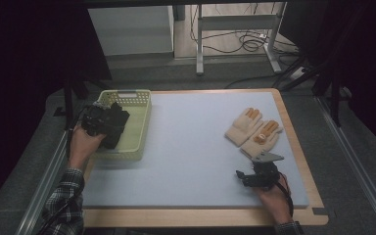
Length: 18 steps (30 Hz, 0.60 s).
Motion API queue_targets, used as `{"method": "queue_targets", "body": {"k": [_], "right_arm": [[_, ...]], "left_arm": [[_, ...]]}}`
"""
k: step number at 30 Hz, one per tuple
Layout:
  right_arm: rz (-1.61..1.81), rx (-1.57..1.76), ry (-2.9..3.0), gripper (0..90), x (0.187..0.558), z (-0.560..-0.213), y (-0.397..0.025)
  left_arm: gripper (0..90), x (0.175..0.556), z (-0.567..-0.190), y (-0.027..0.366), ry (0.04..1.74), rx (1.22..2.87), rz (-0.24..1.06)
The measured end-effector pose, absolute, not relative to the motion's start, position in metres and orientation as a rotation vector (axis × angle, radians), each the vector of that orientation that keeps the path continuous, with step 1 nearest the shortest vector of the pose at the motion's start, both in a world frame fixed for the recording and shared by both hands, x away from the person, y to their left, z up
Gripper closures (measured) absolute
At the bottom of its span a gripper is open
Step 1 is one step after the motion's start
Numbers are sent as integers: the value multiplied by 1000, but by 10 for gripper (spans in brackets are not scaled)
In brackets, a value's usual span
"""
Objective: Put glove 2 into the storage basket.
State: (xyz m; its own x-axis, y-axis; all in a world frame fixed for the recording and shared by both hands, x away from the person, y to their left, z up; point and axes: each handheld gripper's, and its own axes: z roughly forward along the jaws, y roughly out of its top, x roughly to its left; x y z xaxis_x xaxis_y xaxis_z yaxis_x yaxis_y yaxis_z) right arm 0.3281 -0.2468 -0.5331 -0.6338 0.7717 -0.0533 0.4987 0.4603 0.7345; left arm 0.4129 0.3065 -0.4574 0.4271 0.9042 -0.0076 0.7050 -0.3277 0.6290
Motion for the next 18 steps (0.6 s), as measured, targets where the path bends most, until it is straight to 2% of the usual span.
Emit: {"method": "queue_targets", "body": {"k": [18], "right_arm": [[984, 1073, 2336, 198, 328, -533, -247]], "left_arm": [[4, 365, -457, 247, 1067, 2123, 456]]}}
